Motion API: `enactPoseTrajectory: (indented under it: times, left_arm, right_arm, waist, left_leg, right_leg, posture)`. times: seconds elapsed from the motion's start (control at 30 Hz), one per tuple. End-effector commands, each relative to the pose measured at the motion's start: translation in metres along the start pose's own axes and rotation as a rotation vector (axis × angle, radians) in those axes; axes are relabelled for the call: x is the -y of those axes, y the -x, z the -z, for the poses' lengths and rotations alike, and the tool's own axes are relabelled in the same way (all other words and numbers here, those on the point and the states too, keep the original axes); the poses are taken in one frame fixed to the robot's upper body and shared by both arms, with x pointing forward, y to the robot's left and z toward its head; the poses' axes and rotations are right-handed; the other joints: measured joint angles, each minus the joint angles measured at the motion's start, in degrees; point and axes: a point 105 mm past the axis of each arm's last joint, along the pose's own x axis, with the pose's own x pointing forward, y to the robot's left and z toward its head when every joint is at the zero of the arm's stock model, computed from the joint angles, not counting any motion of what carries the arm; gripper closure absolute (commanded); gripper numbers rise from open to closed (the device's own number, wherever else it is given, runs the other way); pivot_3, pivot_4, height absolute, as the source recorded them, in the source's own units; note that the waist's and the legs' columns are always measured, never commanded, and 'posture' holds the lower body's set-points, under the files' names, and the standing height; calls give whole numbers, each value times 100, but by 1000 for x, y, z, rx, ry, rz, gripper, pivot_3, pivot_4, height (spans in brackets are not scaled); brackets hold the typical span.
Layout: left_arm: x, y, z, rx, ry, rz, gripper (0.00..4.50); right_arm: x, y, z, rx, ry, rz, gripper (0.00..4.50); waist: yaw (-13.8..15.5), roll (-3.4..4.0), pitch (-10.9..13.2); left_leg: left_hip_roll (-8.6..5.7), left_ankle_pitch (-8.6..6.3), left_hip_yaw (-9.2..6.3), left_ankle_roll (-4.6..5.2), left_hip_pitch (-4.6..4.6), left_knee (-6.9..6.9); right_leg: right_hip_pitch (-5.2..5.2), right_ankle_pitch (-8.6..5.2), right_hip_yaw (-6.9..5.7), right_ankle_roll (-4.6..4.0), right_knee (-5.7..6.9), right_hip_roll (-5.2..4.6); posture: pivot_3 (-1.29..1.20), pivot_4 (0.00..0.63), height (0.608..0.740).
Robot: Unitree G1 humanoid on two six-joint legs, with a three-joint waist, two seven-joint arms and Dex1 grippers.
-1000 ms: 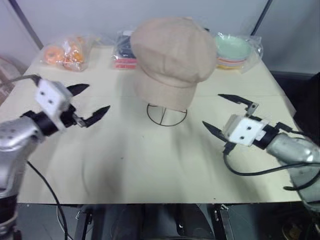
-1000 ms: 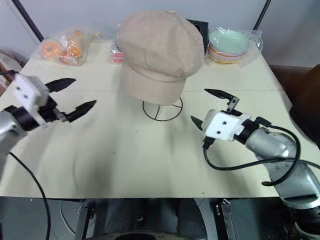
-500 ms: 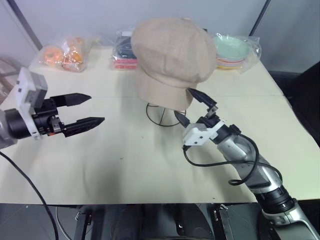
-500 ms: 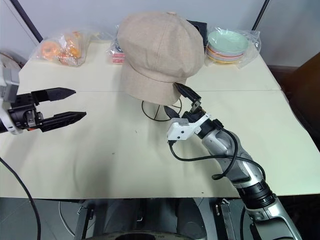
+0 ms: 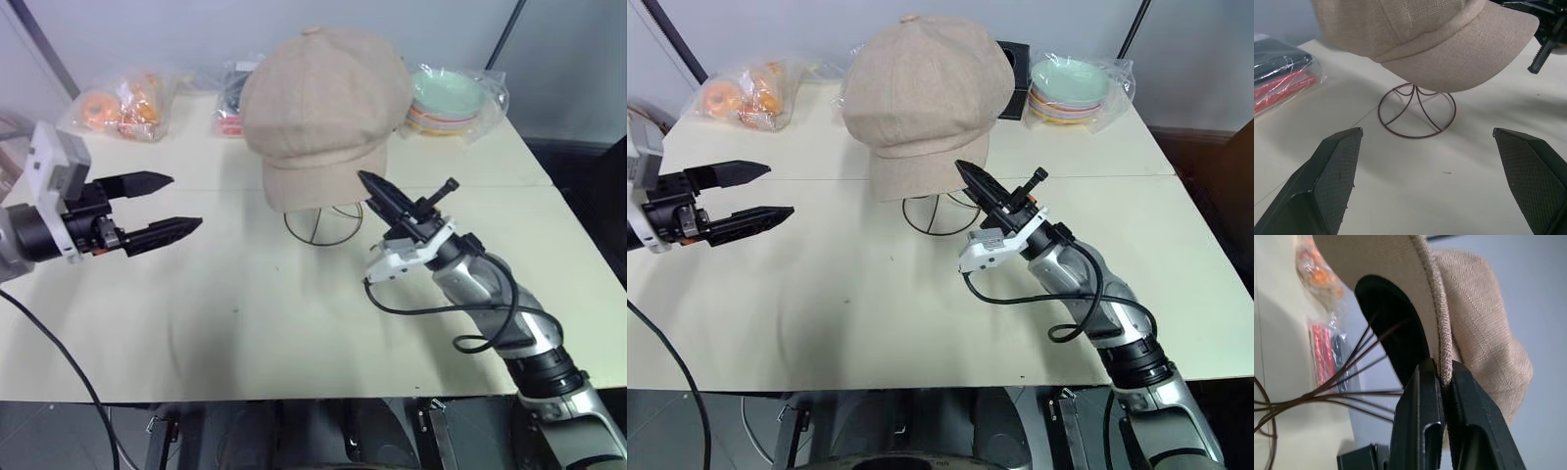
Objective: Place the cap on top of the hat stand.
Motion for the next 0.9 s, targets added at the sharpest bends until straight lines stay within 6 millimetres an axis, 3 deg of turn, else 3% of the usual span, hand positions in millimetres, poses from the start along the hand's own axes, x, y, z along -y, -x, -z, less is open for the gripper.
enactPoseTrajectory:
  times: [0.03,0.43,0.83,0.9]
  left_arm:
    - [-1,0,-8,27,-46,-3,0]
    - [3,-1,-11,39,-60,-1,0]
    - [0,-6,-19,43,-83,16,0]
    - [-1,-7,-19,42,-84,18,0]
  right_arm:
    - [26,-8,3,78,-4,20,4346]
    - [-10,-8,16,-1,-257,-133,4346]
    - [-18,-9,19,-75,-353,-99,4346]
    - [-19,-8,18,-79,-360,-101,3736]
  waist:
    - [-9,0,0]
    - [-3,0,0]
    - [-2,0,0]
    - [-2,0,-1]
  left_leg:
    - [0,0,0,0,0,0]
    - [3,0,-3,0,3,-2]
    - [1,0,-2,0,5,-2]
    - [1,0,-2,0,5,-2]
  right_leg:
    - [0,1,0,2,0,0]
    - [2,8,0,14,0,0]
    - [4,8,0,14,1,1]
    - [4,8,-1,13,0,1]
  posture:
    - [0,150,740]
    - [0,150,740]
    - [0,150,740]
    - [0,150,740]
